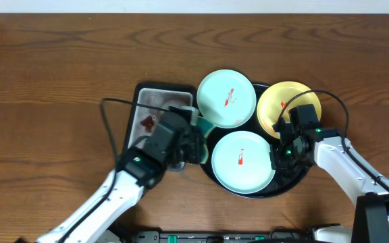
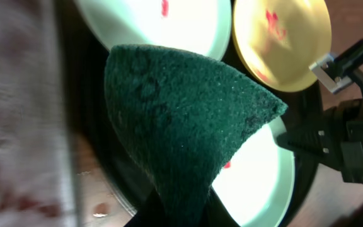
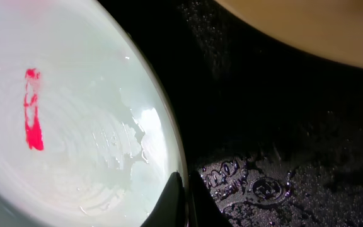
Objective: Clean dirty plates on tray and stack at the side
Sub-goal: 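Move the sponge with the left gripper onto the front pale-green plate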
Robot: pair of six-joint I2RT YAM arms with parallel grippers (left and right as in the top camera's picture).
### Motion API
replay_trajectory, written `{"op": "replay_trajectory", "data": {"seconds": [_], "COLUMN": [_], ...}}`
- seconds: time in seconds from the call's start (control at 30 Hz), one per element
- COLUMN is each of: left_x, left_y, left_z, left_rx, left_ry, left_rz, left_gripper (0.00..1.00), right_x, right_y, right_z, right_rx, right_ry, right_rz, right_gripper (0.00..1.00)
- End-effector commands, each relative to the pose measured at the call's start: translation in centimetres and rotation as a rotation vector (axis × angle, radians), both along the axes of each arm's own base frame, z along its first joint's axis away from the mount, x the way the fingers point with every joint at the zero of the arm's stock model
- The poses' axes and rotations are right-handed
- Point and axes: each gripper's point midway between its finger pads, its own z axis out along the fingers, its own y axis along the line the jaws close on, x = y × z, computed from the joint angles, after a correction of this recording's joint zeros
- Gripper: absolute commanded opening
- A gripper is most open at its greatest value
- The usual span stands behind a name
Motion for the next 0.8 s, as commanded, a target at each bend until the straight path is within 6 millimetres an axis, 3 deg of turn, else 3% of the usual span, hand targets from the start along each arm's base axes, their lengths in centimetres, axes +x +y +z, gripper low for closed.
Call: {"op": "replay_trajectory", "data": {"seconds": [0.0, 0.23, 0.47, 0.63, 0.77], "left_x": [0.1, -0.3, -0.8, -1.4, -1.1], "left_y": [-3.3, -9.5, -13.1, -13.3, -11.6], "left_z": [-0.4, -2.5, -6.1, -8.3, -10.2], "left_rx": [-0.047, -0.163, -0.225, -0.196, -0.106], "left_ry": [0.036, 0.070, 0.148, 0.191, 0.200], "left_rz": [0.000, -0.028, -0.009, -0.002, 0.061], "left_gripper": [0.07, 0.08, 0.08, 0.08, 0.08], "right_x": [0.2, 0.2, 0.3, 0.3, 0.4], "right_y": [0.7, 0.7, 0.7, 0.7, 0.7], "right_z": [0.4, 0.4, 0.4, 0.4, 0.4], "right_rx": [0.040, 0.040, 0.040, 0.040, 0.041], "right_ry": [-0.003, -0.003, -0.005, -0.007, -0.009], "right_rz": [0.022, 0.022, 0.022, 0.022, 0.022], "right_gripper": [0.01, 0.01, 0.01, 0.01, 0.01]}}
